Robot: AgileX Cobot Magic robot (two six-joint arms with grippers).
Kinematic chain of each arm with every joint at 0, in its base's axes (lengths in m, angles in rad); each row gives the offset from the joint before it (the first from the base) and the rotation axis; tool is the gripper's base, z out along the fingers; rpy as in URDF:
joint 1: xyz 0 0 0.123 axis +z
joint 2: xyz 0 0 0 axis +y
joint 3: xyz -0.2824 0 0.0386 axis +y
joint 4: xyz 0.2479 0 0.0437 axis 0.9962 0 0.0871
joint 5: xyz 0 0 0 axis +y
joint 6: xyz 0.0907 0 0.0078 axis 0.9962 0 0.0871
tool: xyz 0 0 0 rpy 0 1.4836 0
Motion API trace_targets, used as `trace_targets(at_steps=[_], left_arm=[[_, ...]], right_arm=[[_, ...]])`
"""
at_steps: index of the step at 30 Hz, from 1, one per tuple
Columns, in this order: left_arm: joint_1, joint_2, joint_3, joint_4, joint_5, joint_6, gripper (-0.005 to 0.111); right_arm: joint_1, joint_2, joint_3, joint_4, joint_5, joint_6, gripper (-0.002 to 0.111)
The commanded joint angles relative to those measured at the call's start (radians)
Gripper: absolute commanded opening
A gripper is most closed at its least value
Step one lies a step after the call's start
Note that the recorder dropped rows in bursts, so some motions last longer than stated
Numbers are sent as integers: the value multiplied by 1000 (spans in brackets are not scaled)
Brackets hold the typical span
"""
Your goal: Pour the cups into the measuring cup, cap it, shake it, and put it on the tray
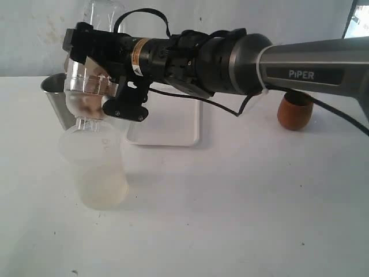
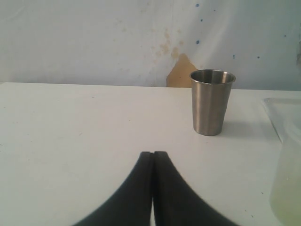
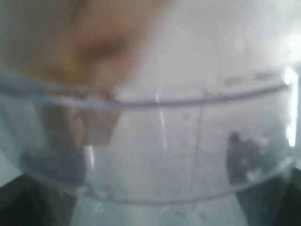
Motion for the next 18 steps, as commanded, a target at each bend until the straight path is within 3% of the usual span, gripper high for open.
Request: trace_targets(at_steps=[1,8,11,14,18], left_arm=[[-1,-4,5,-12,-10,-2,0],[-1,-4,5,-12,-10,-2,0],[-1,-4,5,-12,-10,-2,0],[-1,-4,5,-12,-10,-2,0],[-1,-4,5,-12,-10,-2,0]], right_arm=[[0,-21,-10,48,-84,1,0],[9,-9,20,-81,10,-14,0],[12,-10,20,125,-116,48,0],[21,-8,33,-36,-38,35,0],[21,-10,36,142,-93,23,0]])
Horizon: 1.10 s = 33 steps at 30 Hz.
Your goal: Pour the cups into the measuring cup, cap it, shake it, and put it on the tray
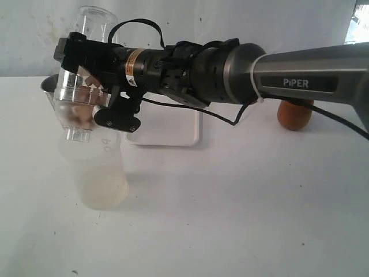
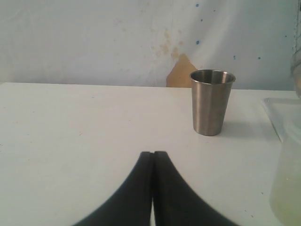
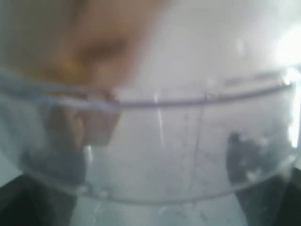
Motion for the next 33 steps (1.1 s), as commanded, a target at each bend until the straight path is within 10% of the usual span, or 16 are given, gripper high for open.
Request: trace_targets(at_steps=[1,21,33], left_arm=[[-1,-4,5,-12,-10,-2,0],[-1,-4,5,-12,-10,-2,0],[-1,-4,5,-12,-10,-2,0]], right_arm=[[0,-13,3,78,-23,-55,0],[-7,-16,3,262,66,-384,0],[-9,-14,3,471,-118,-133,0]])
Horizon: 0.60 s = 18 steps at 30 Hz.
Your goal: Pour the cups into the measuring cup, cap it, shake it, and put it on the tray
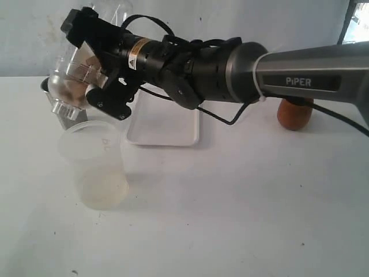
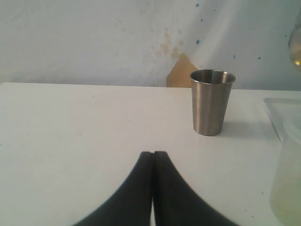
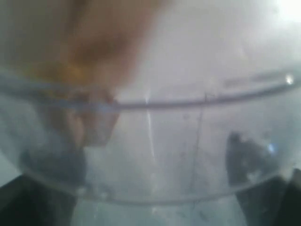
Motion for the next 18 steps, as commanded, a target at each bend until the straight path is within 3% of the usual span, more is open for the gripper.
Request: trace_targets(at_steps=[1,9,18], left_arm=[[-1,-4,5,-12,-10,-2,0],[-1,-4,5,-12,-10,-2,0],[-1,-4,5,-12,-10,-2,0]], right_arm=[[-7,-13,-2,72,-60,180,0],[-64,-13,-2,120,-76,1080,0],[-221,-13,-2,77,-129,2235,0]])
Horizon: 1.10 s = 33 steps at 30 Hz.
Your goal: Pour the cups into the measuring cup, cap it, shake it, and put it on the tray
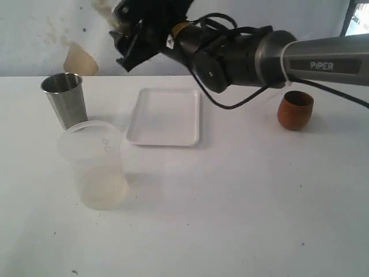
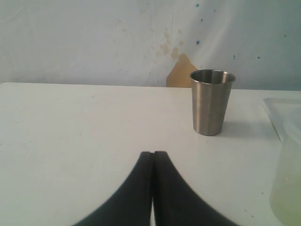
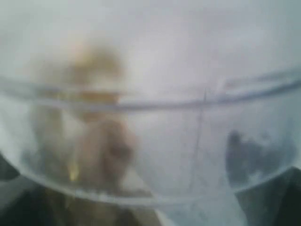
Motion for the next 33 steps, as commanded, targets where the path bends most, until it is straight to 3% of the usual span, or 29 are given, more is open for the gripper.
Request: trace_targets(at_steps=[1,5,9,14,18,20,23,27,33], left_arm=[[-1,-4,5,-12,-10,-2,0],[-1,-4,5,-12,-10,-2,0],[-1,-4,5,-12,-10,-2,0],[-1,-4,5,-12,-10,-2,0],[-1,-4,5,-12,-10,-2,0],[-1,-4,5,-12,-10,-2,0],[-1,-4,5,-12,-10,-2,0],[-1,-4,5,-12,-10,-2,0],[-1,-4,5,-12,-10,-2,0]], right_arm=[[-90,-13,-2,-49,-61,556,0],[-149,-13,-2,-267,-96,899,0],[-168,-13,-2,-417,-135,1025,0],[-168,-13,-2,-563,-84,906,0],[-157,-13,-6,-636,214,766,0],[-160,-13,-12,-601,321,785,0],[-199,-11,-3,-480,188,980,0],[-238,20,9,-522,-145,1122,0],[-270,64,9,-592,-30,1129,0]])
